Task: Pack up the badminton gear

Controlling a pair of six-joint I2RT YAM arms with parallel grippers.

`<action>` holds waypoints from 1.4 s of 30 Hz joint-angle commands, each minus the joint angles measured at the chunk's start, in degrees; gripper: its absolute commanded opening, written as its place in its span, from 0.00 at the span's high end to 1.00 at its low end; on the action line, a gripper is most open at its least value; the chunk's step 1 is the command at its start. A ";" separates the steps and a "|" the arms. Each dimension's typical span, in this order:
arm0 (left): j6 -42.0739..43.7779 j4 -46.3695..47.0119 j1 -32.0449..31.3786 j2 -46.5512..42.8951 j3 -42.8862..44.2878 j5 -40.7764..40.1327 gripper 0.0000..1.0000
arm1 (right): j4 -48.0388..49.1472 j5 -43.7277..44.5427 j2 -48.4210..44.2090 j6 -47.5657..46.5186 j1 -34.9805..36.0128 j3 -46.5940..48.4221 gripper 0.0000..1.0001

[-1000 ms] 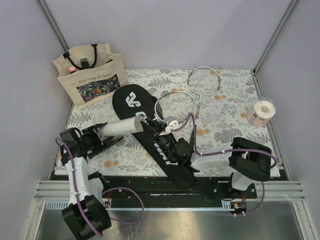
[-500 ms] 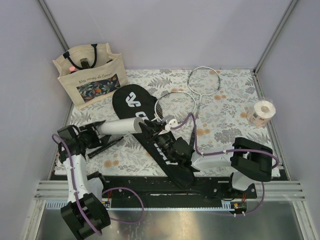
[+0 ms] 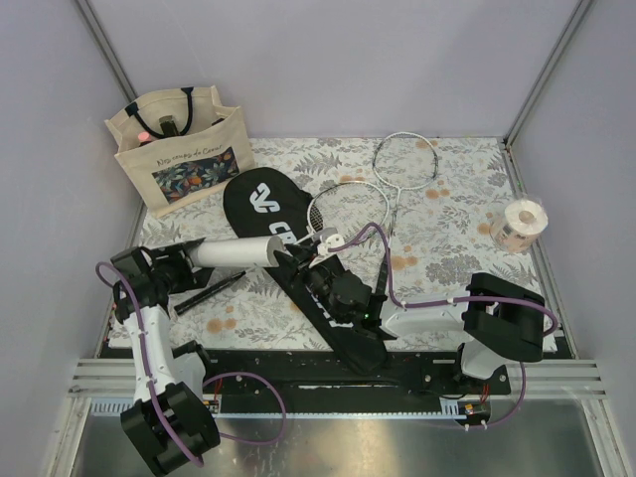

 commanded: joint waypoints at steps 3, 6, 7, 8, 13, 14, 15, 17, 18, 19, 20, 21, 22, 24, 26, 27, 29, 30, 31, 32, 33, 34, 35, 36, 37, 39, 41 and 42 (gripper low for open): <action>-0.08 2.48 -0.85 -2.58 4.90 8.71 0.50 | -8.95 -6.71 0.56 3.64 0.66 2.17 0.53; 0.27 2.40 -0.85 -3.29 5.43 8.62 0.50 | -9.39 -7.15 -0.23 4.17 0.48 1.65 0.52; 0.45 2.22 -0.85 -3.20 5.52 8.53 0.50 | -9.91 -7.15 -0.93 4.17 0.57 1.30 0.51; 0.62 2.13 -0.85 -3.20 5.43 8.79 0.50 | -10.70 -7.15 -2.06 4.26 0.40 0.95 0.50; 2.64 0.82 -0.85 -3.29 5.35 7.74 0.50 | -17.63 -9.34 -10.67 6.19 -1.97 -2.30 0.38; 2.91 0.47 -0.94 -3.29 5.34 7.39 0.50 | -19.39 -10.91 -12.95 6.72 -2.50 -2.92 0.35; 3.17 0.46 -0.85 -3.37 5.17 7.04 0.50 | -20.97 -12.58 -15.06 6.98 -3.20 -3.62 0.32; 3.52 0.38 -0.85 -3.20 4.91 6.69 0.50 | -24.58 -15.31 -19.37 7.60 -4.26 -4.50 0.30; 3.61 0.38 -0.94 -3.20 4.64 6.43 0.50 | -26.59 -16.63 -20.78 8.03 -4.79 -4.59 0.30; 3.79 0.38 -0.85 -3.29 4.64 6.25 0.50 | -28.44 -17.43 -22.19 8.30 -5.23 -4.51 0.30; 3.70 0.20 -0.85 -3.37 4.64 5.99 0.50 | -29.50 -18.13 -22.90 8.48 -5.41 -4.59 0.30; 3.70 0.20 -0.85 -3.46 4.55 5.81 0.50 | -30.04 -18.57 -23.86 8.74 -5.58 -4.77 0.30; 3.61 0.03 -0.85 -3.64 4.47 5.63 0.50 | -30.22 -19.19 -24.48 9.00 -5.76 -4.94 0.30; 3.44 0.20 -0.94 -3.73 4.47 5.55 0.50 | -30.13 -20.86 -24.92 9.18 -6.02 -4.68 0.30; 3.52 0.11 -0.85 -3.99 4.64 5.81 0.50 | -30.22 -22.00 -24.40 8.75 -6.11 -3.81 0.30; 3.70 -0.06 -0.85 -3.90 4.64 6.07 0.50 | -30.57 -22.09 -23.88 8.57 -6.11 -3.02 0.30; 3.61 -0.15 -0.85 -4.25 4.73 6.42 0.50 | -30.57 -22.01 -22.56 8.04 -6.20 -1.79 0.30; 3.70 -0.50 -0.85 -4.43 4.82 6.68 0.50 | -30.48 -22.09 -22.03 7.95 -6.37 -1.26 0.30; 3.70 -0.76 -0.85 -4.60 4.82 6.69 0.50 | -30.40 -22.35 -21.16 7.95 -6.55 -0.82 0.31; 3.70 -0.94 -1.02 -4.87 4.90 6.69 0.50 | -30.22 -22.53 -20.28 7.95 -6.99 -0.21 0.30; 3.70 -1.29 -0.94 -5.30 4.99 6.69 0.50 | -30.31 -23.23 -19.49 8.04 -7.42 0.41 0.30; 3.70 -1.90 -1.02 -5.92 4.99 6.69 0.50 | -30.39 -23.84 -18.52 8.21 -7.78 1.29 0.30; 3.79 -2.61 -1.11 -6.53 5.08 6.43 0.50 | -30.22 -24.55 -17.64 8.39 -8.13 1.82 0.30; 3.96 -3.74 -1.20 -7.24 5.17 5.99 0.50 | -29.44 -25.60 -16.94 8.56 -8.39 2.08 0.30; 4.14 -4.19 -1.29 -7.85 5.43 5.55 0.50 | -28.73 -25.96 -16.41 8.91 -8.57 2.09 0.30; 3.96 -4.28 -1.46 -8.82 5.43 5.37 0.50 | -28.02 -26.75 -15.79 9.44 -8.66 2.17 0.30; 4.40 -4.19 -1.55 -8.39 5.78 5.28 0.50 | -28.46 -26.93 -15.52 9.62 -8.66 2.17 0.30; 5.01 -4.19 -1.64 -7.95 6.13 5.28 0.50 | -28.98 -26.93 -15.78 9.80 -8.57 2.17 0.30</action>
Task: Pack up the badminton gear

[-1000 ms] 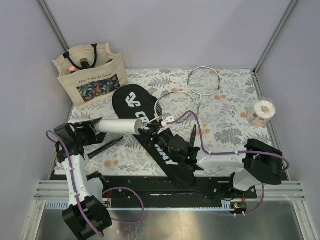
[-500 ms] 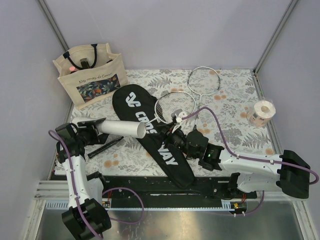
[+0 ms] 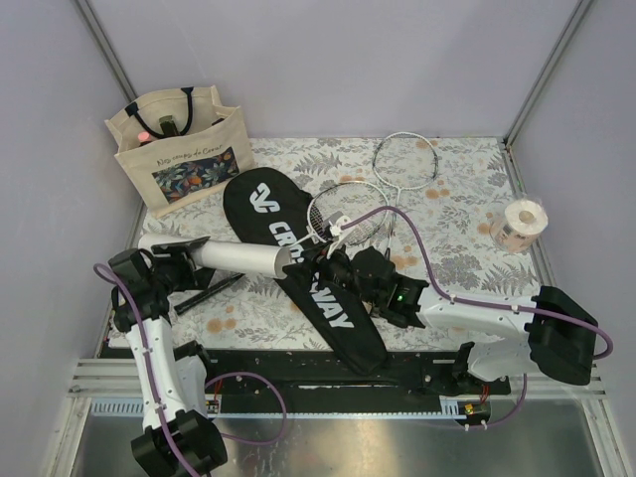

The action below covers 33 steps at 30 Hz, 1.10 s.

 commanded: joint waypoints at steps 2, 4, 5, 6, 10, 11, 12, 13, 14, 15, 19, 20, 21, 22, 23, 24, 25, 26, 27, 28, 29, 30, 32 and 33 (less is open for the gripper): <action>2.37 0.64 -0.77 0.56 4.41 3.64 0.50 | -0.83 -2.29 -0.72 1.45 -0.29 2.50 0.30; 2.73 0.64 -0.94 0.91 4.76 3.91 0.50 | -5.22 -2.82 -3.44 1.71 -0.38 1.89 0.29; 2.91 0.64 -1.12 0.83 4.94 3.56 0.50 | -7.24 -3.60 -5.02 1.80 -0.29 1.10 0.28; 3.17 0.72 -1.29 0.65 5.29 3.29 0.50 | -8.92 -4.31 -7.22 1.98 -0.38 0.14 0.28; 7.90 -1.46 -2.96 0.65 7.92 -1.70 0.50 | -17.18 -3.97 -16.09 4.34 -0.46 -2.15 0.20; 9.48 -1.56 -3.49 0.91 8.36 -3.37 0.50 | -18.85 -3.35 -18.20 4.79 -0.46 -1.98 0.18; 10.37 -2.17 -4.19 1.00 8.45 -4.17 0.50 | -20.78 -2.39 -19.79 4.88 -0.46 -1.46 0.13; 11.16 -2.79 -4.72 1.09 8.80 -5.48 0.50 | -22.54 -1.60 -20.94 5.49 -0.46 -0.50 0.09; 11.78 -2.79 -5.68 1.18 9.07 -6.80 0.50 | -24.56 -1.16 -21.38 5.67 -0.46 0.90 0.07; 12.65 -2.70 -7.69 1.09 9.50 -8.99 0.50 | -26.49 -1.06 -21.13 5.67 -0.46 2.40 0.06; 14.33 -2.79 -14.72 1.18 11.61 -14.28 0.49 | -34.14 -2.20 -16.22 6.28 -0.55 9.95 0.04; 14.16 -2.44 -16.57 1.26 11.79 -15.16 0.49 | -36.07 -2.73 -14.11 6.46 -0.55 11.80 0.04; 13.81 -1.57 -18.24 1.26 11.71 -15.34 0.49 | -37.05 -3.69 -12.44 6.55 -0.55 13.64 0.04; 13.28 -0.26 -20.26 1.53 11.27 -15.52 0.49 | -37.67 -4.92 -10.51 6.55 -0.64 14.97 0.04; 12.84 0.97 -21.93 1.79 11.09 -15.87 0.48 | -37.68 -6.24 -8.84 6.63 -0.73 16.03 0.03; 12.49 1.07 -23.69 2.23 11.18 -16.48 0.48 | -37.41 -7.73 -7.17 6.64 -0.90 16.91 0.03; 12.40 1.34 -25.19 2.75 11.18 -17.09 0.48 | -37.50 -8.61 -4.63 6.64 -0.99 17.96 0.03; 12.57 2.12 -26.42 3.28 11.18 -17.45 0.48 | -37.76 -10.19 -2.60 6.55 -0.99 19.01 0.03; 12.75 2.91 -26.87 3.98 11.00 -17.62 0.48 | -38.29 -11.25 -1.10 6.46 -0.99 19.72 0.03; 12.93 3.70 -28.44 4.69 10.74 -17.37 0.48 | -38.46 -12.13 0.57 6.46 -0.99 20.42 0.03; 13.10 4.58 -29.06 5.39 10.48 -16.93 0.48 | -38.73 -12.57 1.89 6.55 -0.90 21.04 0.04; 12.93 5.90 -29.68 6.09 10.13 -16.05 0.48 | -38.82 -13.10 3.21 6.63 -0.99 21.48 0.03; 12.58 8.01 -30.91 7.50 9.42 -14.99 0.47 | -38.82 -14.15 5.32 6.64 -0.99 22.36 0.03; 12.66 9.06 -31.61 8.20 9.33 -14.99 0.47 | -38.90 -14.59 6.46 6.64 -0.99 22.71 0.03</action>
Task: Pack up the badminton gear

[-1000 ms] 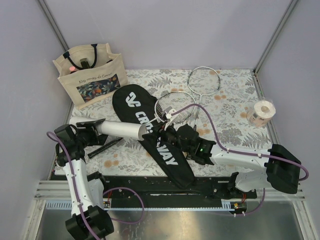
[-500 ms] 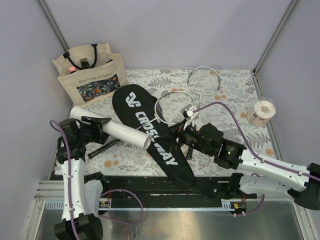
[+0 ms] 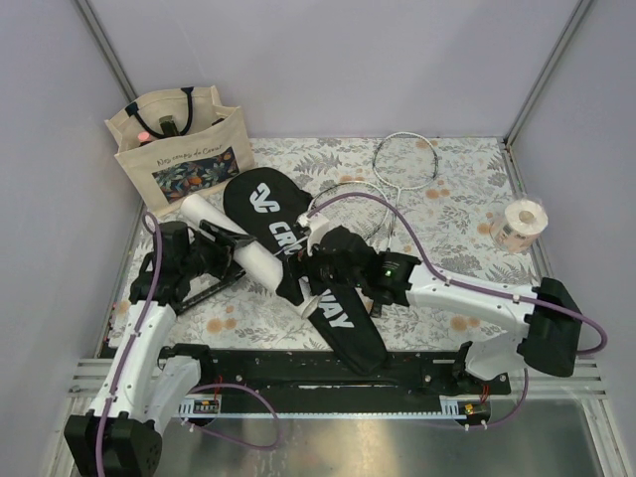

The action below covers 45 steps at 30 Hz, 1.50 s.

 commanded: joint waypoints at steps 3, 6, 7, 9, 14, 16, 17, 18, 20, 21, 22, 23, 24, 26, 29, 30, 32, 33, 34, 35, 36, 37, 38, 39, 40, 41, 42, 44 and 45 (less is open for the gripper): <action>0.84 11.59 -4.76 3.12 0.87 0.37 0.46 | -2.03 -5.60 5.61 0.43 -0.42 5.06 0.03; 2.51 11.95 -7.75 4.96 2.36 -0.94 0.45 | -2.21 -6.21 7.54 1.57 -0.60 5.68 0.04; 3.12 11.86 -8.63 5.58 2.63 -1.20 0.44 | -1.86 -6.39 7.98 2.18 -0.77 5.50 0.05; 3.83 11.86 -9.60 6.46 2.98 -2.00 0.44 | -0.46 -6.57 8.25 3.32 -1.13 4.89 0.09; 5.85 11.78 -10.04 8.57 4.12 -1.56 0.35 | 6.03 -9.11 7.20 7.71 -3.67 0.50 0.28; 6.73 11.60 -10.13 9.62 4.92 -1.12 0.30 | 8.50 -10.25 6.85 9.30 -4.64 -1.43 0.36; 7.08 11.25 -10.13 10.06 5.44 -1.03 0.27 | 10.86 -10.43 6.58 10.00 -4.90 -2.49 0.37; 7.52 10.99 -10.04 10.50 5.97 -1.03 0.24 | 11.93 -10.52 6.32 10.44 -5.25 -2.93 0.37; 8.22 10.37 -10.13 11.47 7.02 -0.68 0.14 | 12.46 -10.61 6.06 10.97 -5.87 -3.55 0.37; 8.83 9.93 -10.13 11.82 7.72 -0.59 0.08 | 12.90 -10.52 5.79 11.24 -6.05 -3.99 0.36; 9.36 9.58 -10.04 12.26 8.43 -0.42 0.05 | 13.34 -10.35 5.44 11.50 -6.31 -4.34 0.36; 10.06 8.97 -10.22 12.79 9.04 -0.33 0.02 | 13.78 -10.00 5.09 11.59 -6.66 -4.78 0.36; 10.77 8.53 -10.13 13.05 9.92 -0.33 0.01 | 14.22 -9.82 4.57 11.50 -7.10 -5.39 0.35; 12.52 6.86 -10.04 13.58 11.94 -0.68 0.01 | 14.84 -9.30 3.25 11.59 -8.41 -6.45 0.35; 15.25 3.53 -10.13 14.11 14.75 -1.73 0.01 | 15.45 -7.98 0.35 10.89 -11.75 -8.99 0.34; 16.30 2.29 -10.13 14.20 15.81 -2.60 0.01 | 15.37 -6.67 -0.88 10.37 -13.15 -9.78 0.34; 18.59 -0.08 -10.04 14.20 17.57 -4.80 0.01 | 14.93 -5.25 -3.34 9.49 -17.10 -11.81 0.34; 19.99 -1.22 -10.04 14.11 18.10 -6.20 0.01 | 14.23 -4.90 -4.48 8.70 -19.21 -12.51 0.34; 21.22 -2.10 -10.04 14.28 18.62 -7.52 0.01 | 13.27 -4.38 -5.71 7.82 -21.23 -13.13 0.34; 22.71 -3.07 -10.04 14.29 19.06 -8.75 0.01 | 12.21 -3.85 -6.68 6.68 -23.52 -13.48 0.34; 24.21 -4.30 -10.04 14.37 19.50 -10.33 0.01 | 11.33 -3.58 -7.73 5.71 -25.98 -14.01 0.34; 25.70 -5.27 -10.04 14.55 19.77 -11.65 0.01 | 10.71 -2.97 -8.70 4.40 -28.09 -14.27 0.33; 27.46 -6.06 -10.04 14.46 19.69 -13.23 0.01 | 9.58 -1.57 -9.49 2.82 -30.46 -14.36 0.33; 28.95 -6.68 -10.04 14.37 19.51 -15.34 0.01 | 6.78 0.44 -10.11 0.97 -32.22 -14.10 0.32; 30.36 -7.20 -10.04 14.29 19.07 -17.01 0.01 | 5.27 3.25 -10.29 -0.96 -34.42 -13.84 0.31; 31.68 -7.30 -10.04 14.20 18.46 -19.29 0.01 | 3.87 5.28 -9.95 -2.46 -36.44 -13.14 0.30; 32.48 -7.56 -10.04 14.11 17.41 -21.40 0.01 | 2.98 7.21 -9.25 -4.21 -38.55 -12.35 0.30; 33.10 -8.61 -10.04 14.28 17.05 -24.65 0.01 | 1.92 9.42 -7.14 -6.07 -42.51 -11.03 0.29; 33.79 -9.14 -9.96 14.37 17.57 -24.59 0.01 | 1.48 10.73 -6.09 -7.64 -44.18 -10.33 0.28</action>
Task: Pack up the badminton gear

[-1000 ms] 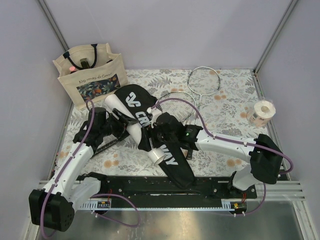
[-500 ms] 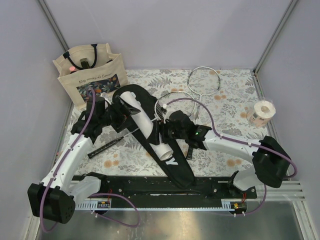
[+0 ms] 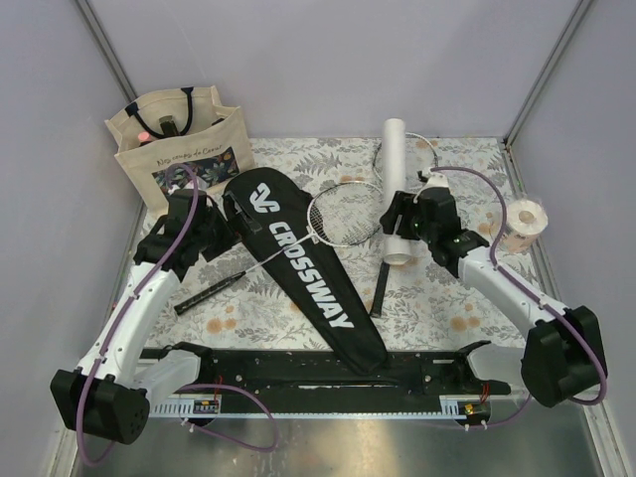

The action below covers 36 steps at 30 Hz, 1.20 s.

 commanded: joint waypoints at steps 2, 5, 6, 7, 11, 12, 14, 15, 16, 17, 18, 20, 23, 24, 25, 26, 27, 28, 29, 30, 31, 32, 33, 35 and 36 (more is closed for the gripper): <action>6.50 -2.52 -0.03 0.10 0.79 -7.84 0.01 | -2.65 11.78 4.63 -9.60 -8.39 5.64 0.27; 7.65 -2.87 -0.03 -0.60 0.18 -9.07 0.01 | -3.18 13.19 9.38 -11.01 -12.44 8.36 0.26; 7.74 -2.96 -0.03 -0.78 -0.08 -9.94 0.01 | -3.62 13.55 11.48 -11.63 -13.75 9.41 0.26; 7.65 -2.88 -0.03 -1.04 -0.44 -10.65 0.01 | -4.14 13.72 13.59 -12.50 -14.55 10.82 0.25; 7.74 -3.05 -0.03 -1.66 -0.88 -11.09 0.01 | -7.91 14.78 21.50 -14.71 -17.54 16.27 0.23; 7.74 -3.05 -0.03 -1.57 -0.88 -10.83 0.01 | -9.15 14.95 22.92 -14.97 -18.16 17.59 0.23; 7.65 -2.96 -0.03 -1.57 -0.70 -10.74 0.01 | -9.95 16.18 25.64 -16.11 -19.04 19.00 0.23; 7.74 -2.96 -0.03 -1.48 -0.70 -10.83 0.01 | -10.30 16.71 26.52 -16.55 -19.30 19.70 0.23; 7.74 -2.96 -0.03 -1.39 -0.62 -10.83 0.01 | -10.65 17.32 27.49 -17.08 -19.65 20.32 0.23; 7.82 -3.14 -0.03 -1.39 -0.61 -10.74 0.01 | -10.83 17.59 28.20 -17.69 -20.00 20.85 0.22; 7.83 -3.14 0.05 -1.39 -0.70 -10.74 0.01 | -10.83 18.38 28.90 -18.57 -20.27 21.20 0.21; 7.83 -3.05 -0.03 -1.39 -0.79 -10.74 0.01 | -11.27 19.17 30.48 -20.32 -20.88 22.42 0.20; 7.91 -3.05 -0.03 -0.96 -0.35 -11.00 0.01 | -13.81 20.40 33.20 -24.18 -21.33 24.45 0.16; 8.00 -3.05 -0.03 -0.87 -0.26 -11.09 0.01 | -14.34 20.93 33.91 -24.98 -21.33 24.80 0.15; 7.83 -3.22 -0.03 -0.78 -0.09 -11.01 0.01 | -14.60 21.98 34.35 -24.99 -21.41 24.98 0.15; 8.00 -3.40 -0.03 -0.52 0.26 -11.00 0.01 | -14.87 22.77 34.88 -25.08 -21.50 24.98 0.14; 8.26 -3.40 -0.03 -0.52 0.44 -11.00 0.01 | -14.78 23.21 35.32 -25.60 -21.50 25.07 0.14; 8.26 -3.66 -0.03 -0.60 0.53 -11.18 0.01 | -15.04 23.83 35.67 -26.82 -21.50 25.24 0.14; 8.35 -3.75 -0.03 -0.60 0.53 -11.62 0.01 | -15.57 23.83 35.94 -26.84 -21.50 25.68 0.13; 8.44 -3.93 -0.03 -0.86 0.44 -12.06 0.01 | -15.92 23.57 35.85 -26.75 -21.50 26.03 0.13; 8.70 -3.84 -0.03 -1.21 0.27 -12.32 0.01 | -16.10 23.31 35.41 -26.40 -21.50 26.04 0.13; 8.70 -3.75 -0.03 -1.48 0.09 -12.67 0.01 | -16.28 23.04 34.80 -26.31 -21.59 25.95 0.13; 8.79 -3.75 -0.03 -1.83 0.00 -13.02 0.01 | -16.54 23.13 34.19 -26.31 -21.59 25.95 0.14; 9.05 -3.58 -0.03 -2.27 -0.09 -13.81 0.01 | -17.85 24.62 32.61 -26.40 -21.50 26.30 0.13; 9.40 -3.49 -0.03 -2.62 -0.17 -14.08 0.01 | -19.34 25.49 31.81 -26.14 -21.50 26.82 0.13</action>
